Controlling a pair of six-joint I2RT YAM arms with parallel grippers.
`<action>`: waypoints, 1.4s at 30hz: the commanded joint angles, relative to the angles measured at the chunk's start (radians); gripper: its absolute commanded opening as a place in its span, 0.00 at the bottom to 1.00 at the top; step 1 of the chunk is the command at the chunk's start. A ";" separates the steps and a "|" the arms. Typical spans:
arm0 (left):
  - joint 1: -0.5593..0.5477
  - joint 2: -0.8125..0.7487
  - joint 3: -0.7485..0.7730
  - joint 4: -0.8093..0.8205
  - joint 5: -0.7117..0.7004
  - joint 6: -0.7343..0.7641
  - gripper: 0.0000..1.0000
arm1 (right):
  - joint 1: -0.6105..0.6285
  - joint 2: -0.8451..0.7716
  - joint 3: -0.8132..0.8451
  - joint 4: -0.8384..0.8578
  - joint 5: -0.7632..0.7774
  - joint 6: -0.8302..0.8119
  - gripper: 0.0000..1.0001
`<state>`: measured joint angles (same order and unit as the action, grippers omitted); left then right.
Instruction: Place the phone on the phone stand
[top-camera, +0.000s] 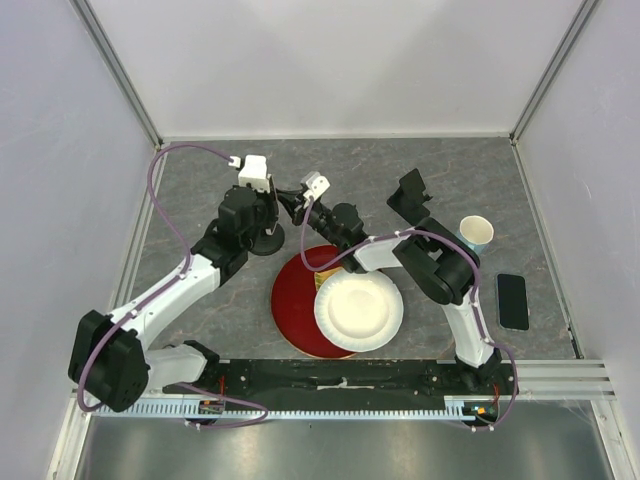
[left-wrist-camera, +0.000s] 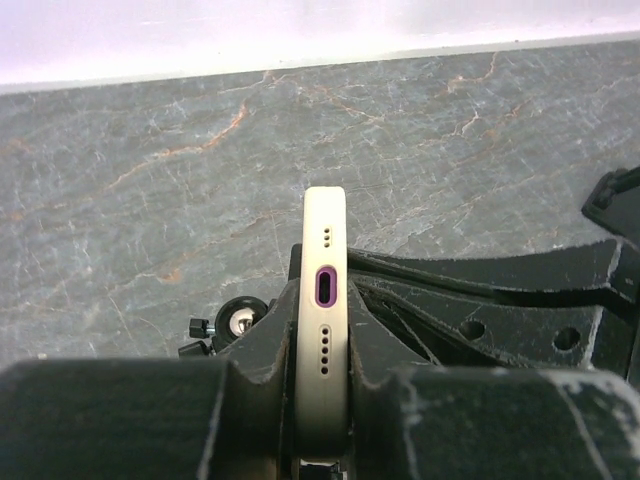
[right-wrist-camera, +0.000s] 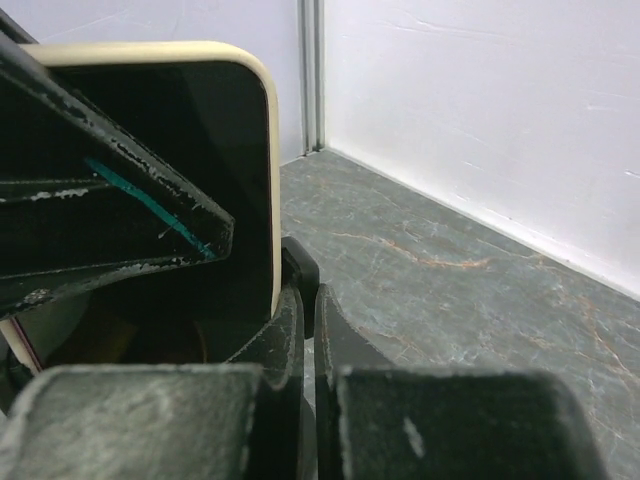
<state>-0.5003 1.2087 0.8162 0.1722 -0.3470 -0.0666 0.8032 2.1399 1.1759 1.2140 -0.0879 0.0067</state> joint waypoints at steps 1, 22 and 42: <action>0.049 0.064 0.020 -0.096 -0.392 -0.117 0.02 | 0.031 -0.075 -0.042 0.058 0.051 0.001 0.00; 0.049 0.101 0.057 -0.151 -0.489 -0.173 0.02 | 0.080 -0.241 -0.094 -0.070 0.140 -0.140 0.41; 0.068 -0.140 0.014 -0.040 0.651 0.344 0.02 | -0.275 -0.193 -0.025 -0.183 -0.795 0.041 0.81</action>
<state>-0.4397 1.1057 0.7952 0.0540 -0.0036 0.0837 0.5133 1.9305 1.1217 1.0069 -0.6563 0.0509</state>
